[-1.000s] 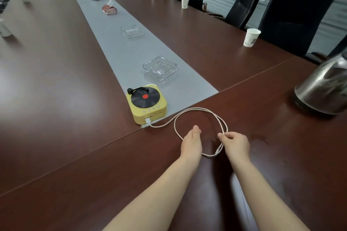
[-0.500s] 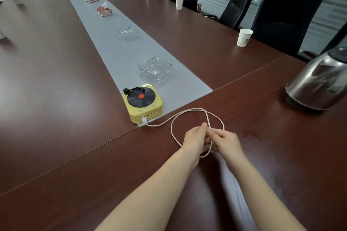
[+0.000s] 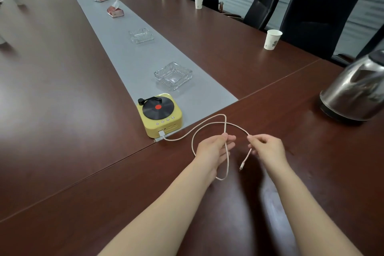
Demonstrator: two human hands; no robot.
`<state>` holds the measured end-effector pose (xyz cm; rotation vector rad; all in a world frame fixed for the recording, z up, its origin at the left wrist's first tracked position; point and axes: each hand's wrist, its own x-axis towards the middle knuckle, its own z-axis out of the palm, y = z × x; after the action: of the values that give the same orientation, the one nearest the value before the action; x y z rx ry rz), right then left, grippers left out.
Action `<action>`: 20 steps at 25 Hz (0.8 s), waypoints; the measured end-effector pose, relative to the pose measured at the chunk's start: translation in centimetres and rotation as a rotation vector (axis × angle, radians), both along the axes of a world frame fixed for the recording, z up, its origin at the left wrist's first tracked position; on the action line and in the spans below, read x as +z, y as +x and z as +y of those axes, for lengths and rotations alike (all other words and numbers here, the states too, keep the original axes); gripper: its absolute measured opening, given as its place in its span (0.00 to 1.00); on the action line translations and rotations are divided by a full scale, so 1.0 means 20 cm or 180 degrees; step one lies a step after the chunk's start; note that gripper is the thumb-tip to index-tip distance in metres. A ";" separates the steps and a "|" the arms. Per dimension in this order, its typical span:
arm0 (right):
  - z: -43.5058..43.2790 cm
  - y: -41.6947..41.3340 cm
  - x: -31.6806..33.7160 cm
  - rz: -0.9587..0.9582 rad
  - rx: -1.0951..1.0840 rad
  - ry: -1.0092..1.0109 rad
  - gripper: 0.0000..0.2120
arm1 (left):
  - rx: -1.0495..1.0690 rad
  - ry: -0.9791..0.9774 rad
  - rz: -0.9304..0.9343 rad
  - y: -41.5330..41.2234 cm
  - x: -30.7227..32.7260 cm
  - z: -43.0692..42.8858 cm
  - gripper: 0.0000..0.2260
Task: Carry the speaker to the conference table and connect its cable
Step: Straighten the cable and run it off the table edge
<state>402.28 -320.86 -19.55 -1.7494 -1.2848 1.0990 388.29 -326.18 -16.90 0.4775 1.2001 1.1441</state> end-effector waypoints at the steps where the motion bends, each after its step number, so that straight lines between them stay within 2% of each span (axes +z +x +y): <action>1: 0.05 0.01 -0.03 -0.0468 -0.0113 0.0108 0.12 | 0.0011 0.0023 -0.0015 -0.01 -0.01 -0.01 0.10; 3: 0.11 0.01 -0.07 -0.1233 -0.0087 0.0077 0.13 | 0.0060 0.0042 -0.0051 -0.02 -0.02 -0.02 0.10; 5: 0.13 -0.03 -0.11 -0.1659 -0.0029 -0.0150 0.14 | 0.0106 0.0034 -0.0110 -0.02 -0.03 -0.03 0.09; 8: 0.13 -0.08 -0.15 -0.1908 -0.0119 -0.0275 0.12 | 0.0128 0.0052 -0.0148 -0.03 -0.05 -0.04 0.09; 12: 0.11 -0.10 -0.14 -0.1943 -0.0150 -0.0195 0.09 | 0.0156 0.0052 -0.0161 -0.04 -0.07 -0.05 0.10; 16: 0.05 -0.09 -0.14 -0.1287 -0.0359 0.0111 0.06 | 0.0131 0.0060 -0.0100 -0.05 -0.08 -0.06 0.10; 18: 0.01 -0.10 -0.11 -0.0363 -0.0495 0.0078 0.02 | 0.0119 0.0070 -0.0015 -0.05 -0.08 -0.06 0.10; 20: -0.04 -0.11 -0.06 0.0994 -0.0651 -0.0145 0.06 | 0.0112 0.0065 0.0064 -0.04 -0.06 -0.05 0.10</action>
<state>400.11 -321.57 -20.84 -1.6226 -0.8784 1.2309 387.55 -327.26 -18.18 0.4859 1.2194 1.1850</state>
